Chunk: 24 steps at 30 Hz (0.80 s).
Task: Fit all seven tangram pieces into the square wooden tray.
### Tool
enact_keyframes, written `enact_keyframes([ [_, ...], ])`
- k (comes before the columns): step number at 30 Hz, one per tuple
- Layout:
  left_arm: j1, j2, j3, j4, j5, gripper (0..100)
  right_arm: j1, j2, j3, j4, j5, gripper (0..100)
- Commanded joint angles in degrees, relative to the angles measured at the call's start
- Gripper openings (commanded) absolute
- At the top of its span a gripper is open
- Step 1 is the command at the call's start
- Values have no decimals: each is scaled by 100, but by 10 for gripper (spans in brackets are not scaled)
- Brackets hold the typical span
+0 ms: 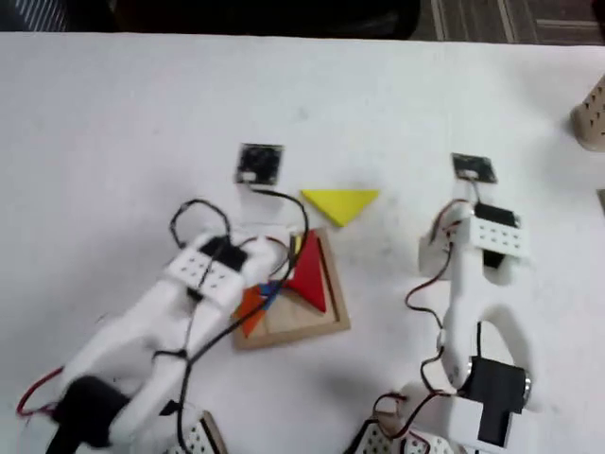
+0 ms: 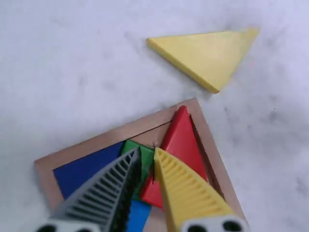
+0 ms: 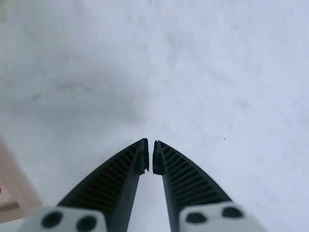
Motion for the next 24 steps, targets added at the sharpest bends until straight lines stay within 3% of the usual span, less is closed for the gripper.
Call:
enact_keyframes([
  [1, 136, 734, -703, -149, 44, 80, 171, -286, 44, -136, 79, 18],
  [9, 585, 1112, -826, -167, 26, 79, 171, -259, 53, -163, 35, 18],
  [20, 330, 1068, -826, -141, 9, 79, 145, -259, 53, -171, 35, 18],
  [24, -136, 804, -826, -132, 9, 79, 136, -259, 26, -171, 26, 18],
])
